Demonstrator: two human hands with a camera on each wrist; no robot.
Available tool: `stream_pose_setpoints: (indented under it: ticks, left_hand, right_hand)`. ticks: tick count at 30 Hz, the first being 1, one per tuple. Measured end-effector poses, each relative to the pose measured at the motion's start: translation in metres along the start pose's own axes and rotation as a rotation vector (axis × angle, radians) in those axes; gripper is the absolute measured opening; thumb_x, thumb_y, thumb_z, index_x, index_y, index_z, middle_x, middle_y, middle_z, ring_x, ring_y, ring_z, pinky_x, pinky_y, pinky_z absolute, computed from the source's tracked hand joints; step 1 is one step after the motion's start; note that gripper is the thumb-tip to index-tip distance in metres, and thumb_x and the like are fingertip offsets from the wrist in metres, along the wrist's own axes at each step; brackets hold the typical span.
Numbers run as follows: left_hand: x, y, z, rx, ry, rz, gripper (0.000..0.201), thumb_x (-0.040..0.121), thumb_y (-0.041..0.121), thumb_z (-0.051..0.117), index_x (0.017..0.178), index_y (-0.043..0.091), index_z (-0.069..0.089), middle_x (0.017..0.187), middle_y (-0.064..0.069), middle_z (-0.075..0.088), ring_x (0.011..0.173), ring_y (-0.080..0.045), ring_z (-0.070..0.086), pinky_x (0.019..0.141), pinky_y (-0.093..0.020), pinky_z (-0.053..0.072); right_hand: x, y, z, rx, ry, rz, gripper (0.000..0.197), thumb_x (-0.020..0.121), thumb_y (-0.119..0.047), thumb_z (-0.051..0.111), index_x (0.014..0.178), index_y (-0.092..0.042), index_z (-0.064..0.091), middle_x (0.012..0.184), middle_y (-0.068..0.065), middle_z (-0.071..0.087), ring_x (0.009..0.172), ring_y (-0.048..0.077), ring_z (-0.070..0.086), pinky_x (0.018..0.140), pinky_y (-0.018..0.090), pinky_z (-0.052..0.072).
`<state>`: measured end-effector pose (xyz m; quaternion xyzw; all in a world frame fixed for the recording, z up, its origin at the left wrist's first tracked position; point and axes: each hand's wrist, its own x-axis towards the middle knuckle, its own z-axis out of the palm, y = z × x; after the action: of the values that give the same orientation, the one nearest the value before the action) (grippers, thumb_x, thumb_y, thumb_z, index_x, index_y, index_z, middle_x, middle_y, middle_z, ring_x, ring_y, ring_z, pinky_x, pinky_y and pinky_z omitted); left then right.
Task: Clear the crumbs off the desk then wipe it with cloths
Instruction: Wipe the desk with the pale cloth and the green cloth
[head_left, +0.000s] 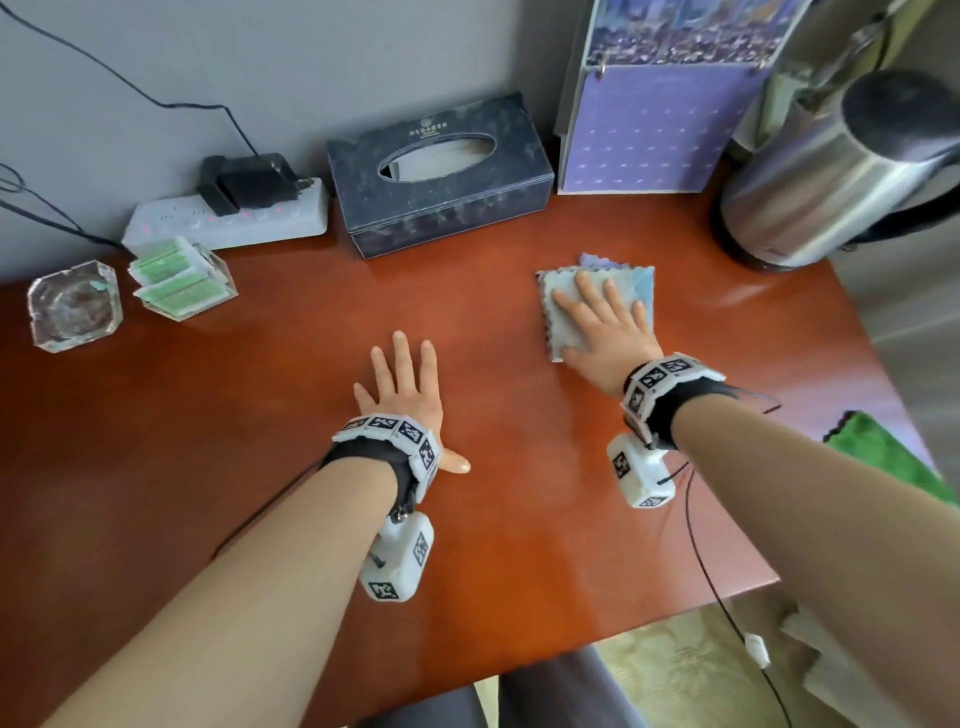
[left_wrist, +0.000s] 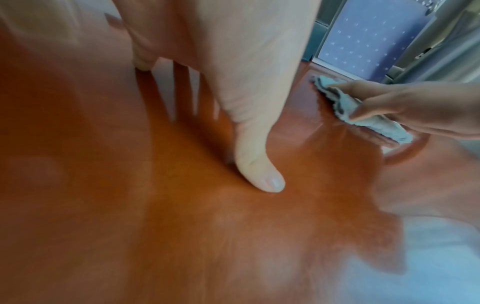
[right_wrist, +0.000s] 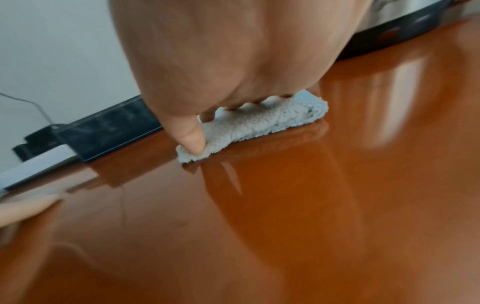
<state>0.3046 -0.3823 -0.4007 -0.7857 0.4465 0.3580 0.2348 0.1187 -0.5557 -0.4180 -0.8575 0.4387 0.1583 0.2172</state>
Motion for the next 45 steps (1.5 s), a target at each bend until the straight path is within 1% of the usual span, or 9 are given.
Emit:
stream_pose_setpoints:
  ticks: [4, 8, 15, 17, 21, 29, 34, 41, 45]
  left_hand:
    - [0.0, -0.006, 0.002, -0.008, 0.016, 0.002, 0.157, 0.058, 0.067, 0.082, 0.144, 0.02, -0.04, 0.146, -0.012, -0.05, 0.143, -0.038, -0.032, 0.119, -0.062, 0.005]
    - [0.002, -0.001, 0.004, -0.01, 0.024, -0.022, 0.159, 0.056, 0.066, 0.084, 0.144, 0.019, -0.04, 0.146, -0.013, -0.05, 0.143, -0.04, -0.031, 0.118, -0.063, 0.005]
    - [0.004, 0.002, 0.004, 0.008, 0.038, -0.052, 0.16, 0.054, 0.069, 0.083, 0.146, 0.017, -0.037, 0.149, -0.015, -0.047, 0.143, -0.041, -0.03, 0.118, -0.062, 0.006]
    - [0.005, 0.002, 0.006, 0.014, 0.053, -0.058, 0.16, 0.053, 0.07, 0.083, 0.147, 0.017, -0.036, 0.15, -0.014, -0.046, 0.144, -0.04, -0.029, 0.118, -0.062, 0.007]
    - [0.004, 0.001, 0.005, -0.006, 0.043, -0.039, 0.159, 0.054, 0.069, 0.083, 0.146, 0.018, -0.037, 0.148, -0.014, -0.048, 0.143, -0.04, -0.031, 0.118, -0.062, 0.005]
    - [0.001, -0.001, 0.003, -0.019, 0.032, -0.013, 0.159, 0.056, 0.067, 0.083, 0.145, 0.017, -0.038, 0.148, -0.017, -0.048, 0.143, -0.042, -0.03, 0.117, -0.064, 0.005]
    - [0.002, 0.003, 0.003, 0.006, 0.032, -0.032, 0.159, 0.056, 0.068, 0.082, 0.146, 0.015, -0.038, 0.148, -0.018, -0.047, 0.143, -0.043, -0.029, 0.116, -0.065, 0.006]
    - [0.003, 0.005, 0.0, 0.013, -0.003, -0.083, 0.16, 0.055, 0.064, 0.086, 0.145, 0.019, -0.039, 0.146, -0.014, -0.05, 0.143, -0.039, -0.032, 0.118, -0.062, 0.004]
    - [0.001, 0.006, -0.004, 0.027, 0.001, -0.091, 0.16, 0.054, 0.065, 0.086, 0.146, 0.019, -0.036, 0.149, -0.012, -0.047, 0.145, -0.039, -0.028, 0.119, -0.06, 0.007]
  right_hand:
    - [0.0, 0.029, -0.01, 0.048, 0.037, 0.108, 0.073, 0.092, -0.038, 0.05, 0.154, -0.04, 0.011, 0.164, -0.009, -0.008, 0.151, 0.023, -0.009, 0.12, 0.054, -0.003]
    - [0.001, -0.004, 0.0, 0.071, 0.057, 0.166, 0.073, 0.093, -0.041, 0.047, 0.154, -0.038, 0.007, 0.164, -0.008, -0.012, 0.15, 0.026, -0.013, 0.119, 0.056, -0.006]
    - [-0.009, -0.109, 0.038, -0.072, -0.056, -0.164, 0.071, 0.098, -0.04, 0.033, 0.156, -0.033, -0.008, 0.16, -0.004, -0.027, 0.147, 0.029, -0.025, 0.117, 0.06, -0.011]
    - [-0.009, -0.112, 0.041, -0.076, -0.059, -0.189, 0.071, 0.098, -0.04, 0.035, 0.156, -0.034, -0.006, 0.161, -0.006, -0.025, 0.148, 0.027, -0.024, 0.117, 0.058, -0.011]
    - [-0.008, -0.082, 0.024, -0.025, -0.094, -0.24, 0.074, 0.095, -0.039, 0.047, 0.154, -0.042, 0.002, 0.162, -0.012, -0.018, 0.149, 0.019, -0.02, 0.119, 0.051, -0.012]
    - [-0.019, 0.002, 0.006, 0.129, -0.01, 0.083, 0.079, 0.09, -0.039, 0.057, 0.153, -0.045, 0.009, 0.163, -0.012, -0.014, 0.15, 0.02, -0.015, 0.12, 0.053, -0.008]
    - [-0.022, -0.009, 0.008, 0.123, -0.013, 0.172, 0.078, 0.092, -0.038, 0.052, 0.154, -0.04, 0.005, 0.163, -0.009, -0.016, 0.15, 0.024, -0.016, 0.119, 0.054, -0.009]
    - [-0.022, -0.067, 0.03, -0.066, -0.111, -0.154, 0.07, 0.1, -0.039, 0.033, 0.155, -0.035, -0.011, 0.16, -0.006, -0.027, 0.147, 0.027, -0.026, 0.117, 0.058, -0.011]
    - [-0.014, -0.042, 0.018, 0.016, -0.173, -0.272, 0.061, 0.102, -0.035, 0.027, 0.155, -0.041, -0.002, 0.162, -0.011, -0.021, 0.148, 0.021, -0.023, 0.119, 0.052, -0.013]
